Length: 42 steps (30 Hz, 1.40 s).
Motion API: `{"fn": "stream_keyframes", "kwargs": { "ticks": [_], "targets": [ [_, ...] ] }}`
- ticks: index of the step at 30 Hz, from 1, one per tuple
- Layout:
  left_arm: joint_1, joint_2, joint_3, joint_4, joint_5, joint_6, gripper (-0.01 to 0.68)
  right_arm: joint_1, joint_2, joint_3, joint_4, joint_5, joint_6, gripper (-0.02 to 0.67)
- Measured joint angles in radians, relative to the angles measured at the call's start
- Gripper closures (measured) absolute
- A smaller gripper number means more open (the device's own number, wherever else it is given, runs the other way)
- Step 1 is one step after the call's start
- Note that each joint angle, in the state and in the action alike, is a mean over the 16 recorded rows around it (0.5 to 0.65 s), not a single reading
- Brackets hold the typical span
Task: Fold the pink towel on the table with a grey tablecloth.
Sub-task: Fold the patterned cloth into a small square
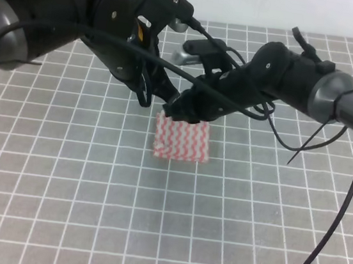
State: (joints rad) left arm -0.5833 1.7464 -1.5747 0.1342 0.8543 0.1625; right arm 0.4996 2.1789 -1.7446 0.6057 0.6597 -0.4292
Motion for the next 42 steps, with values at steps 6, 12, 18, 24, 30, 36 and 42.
{"fn": "stream_keyframes", "kwargs": {
  "ticks": [6,12,18,24,30,36,42],
  "targets": [
    [0.000,0.000,0.000,-0.009,-0.004,0.001,0.672,-0.025,0.020,-0.001,-0.059,-0.013,0.014,0.665],
    [-0.001,-0.003,0.000,0.005,-0.022,0.002,0.672,-0.043,0.024,0.000,-0.053,-0.031,0.030,0.665],
    [-0.001,-0.031,0.001,0.044,-0.036,0.000,0.672,-0.048,-0.050,0.002,-0.028,-0.061,0.035,0.665],
    [-0.001,-0.129,0.008,0.081,-0.042,-0.008,0.672,-0.048,-0.223,0.052,-0.010,-0.133,0.032,0.665],
    [-0.002,-0.317,0.034,0.085,-0.038,-0.039,0.672,-0.048,-0.468,0.220,-0.002,-0.283,0.032,0.665],
    [-0.002,-0.568,0.124,0.064,-0.018,-0.097,0.672,-0.048,-0.738,0.468,0.031,-0.440,0.028,0.665],
    [-0.002,-0.824,0.308,0.018,-0.001,-0.153,0.672,-0.036,-0.982,0.701,0.064,-0.526,0.010,0.665]
  ]
}}
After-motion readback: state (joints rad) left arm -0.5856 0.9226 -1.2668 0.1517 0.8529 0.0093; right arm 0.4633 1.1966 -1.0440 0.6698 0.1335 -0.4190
